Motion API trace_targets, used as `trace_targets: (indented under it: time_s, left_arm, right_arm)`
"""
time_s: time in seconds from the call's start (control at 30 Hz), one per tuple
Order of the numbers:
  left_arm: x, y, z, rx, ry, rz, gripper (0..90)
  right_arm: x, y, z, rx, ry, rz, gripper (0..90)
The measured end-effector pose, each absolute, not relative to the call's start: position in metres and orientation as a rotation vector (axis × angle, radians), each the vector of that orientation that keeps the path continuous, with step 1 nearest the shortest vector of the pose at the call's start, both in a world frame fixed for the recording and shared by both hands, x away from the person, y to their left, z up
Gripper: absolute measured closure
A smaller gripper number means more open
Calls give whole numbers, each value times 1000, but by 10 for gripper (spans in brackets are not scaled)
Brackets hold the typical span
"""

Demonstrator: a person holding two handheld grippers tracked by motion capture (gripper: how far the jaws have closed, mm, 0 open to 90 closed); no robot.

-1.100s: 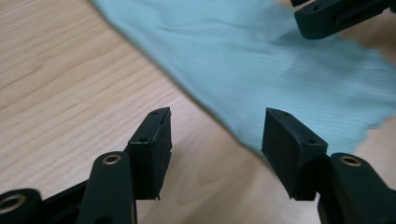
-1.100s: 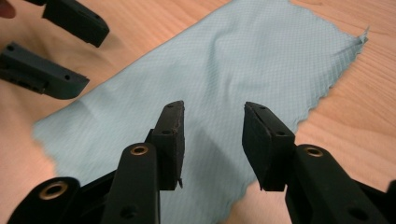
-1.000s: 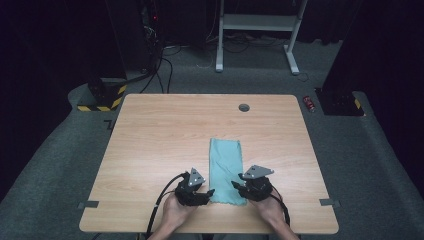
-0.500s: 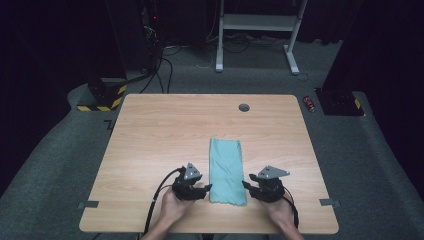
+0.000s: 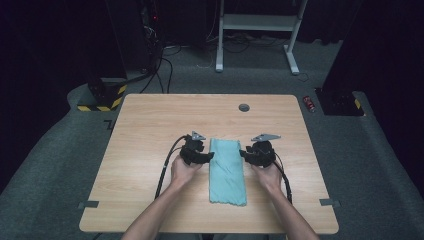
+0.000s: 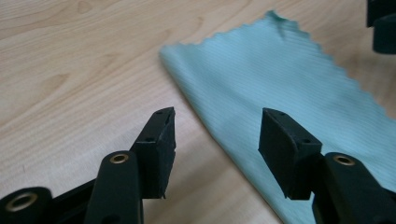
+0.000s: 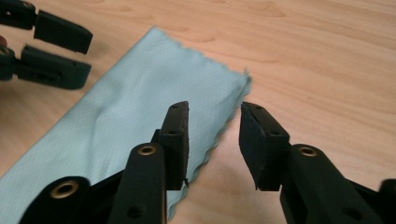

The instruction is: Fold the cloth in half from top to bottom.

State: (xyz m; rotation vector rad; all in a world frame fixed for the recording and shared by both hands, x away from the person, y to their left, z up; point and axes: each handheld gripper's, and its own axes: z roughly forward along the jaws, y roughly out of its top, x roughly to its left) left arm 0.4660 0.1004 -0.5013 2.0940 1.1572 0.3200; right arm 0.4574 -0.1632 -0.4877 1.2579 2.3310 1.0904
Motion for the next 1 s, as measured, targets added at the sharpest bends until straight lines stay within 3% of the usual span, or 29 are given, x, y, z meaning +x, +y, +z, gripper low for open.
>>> trace_targets:
  time_s: [0.43,0.67,1.0]
  left_arm:
    - [503,87,-500,2074,1200,335,423]
    - [513,88,-501,2063,1221,322,425]
    - [517,86,-508,2058,1250,311,493]
  right_arm:
    - [484,-160,-501,1318,2308,1096,607]
    - [495,-151,-488,1291,2328,1087,596]
    - [506,-148,-500,1364,2350,1025,625]
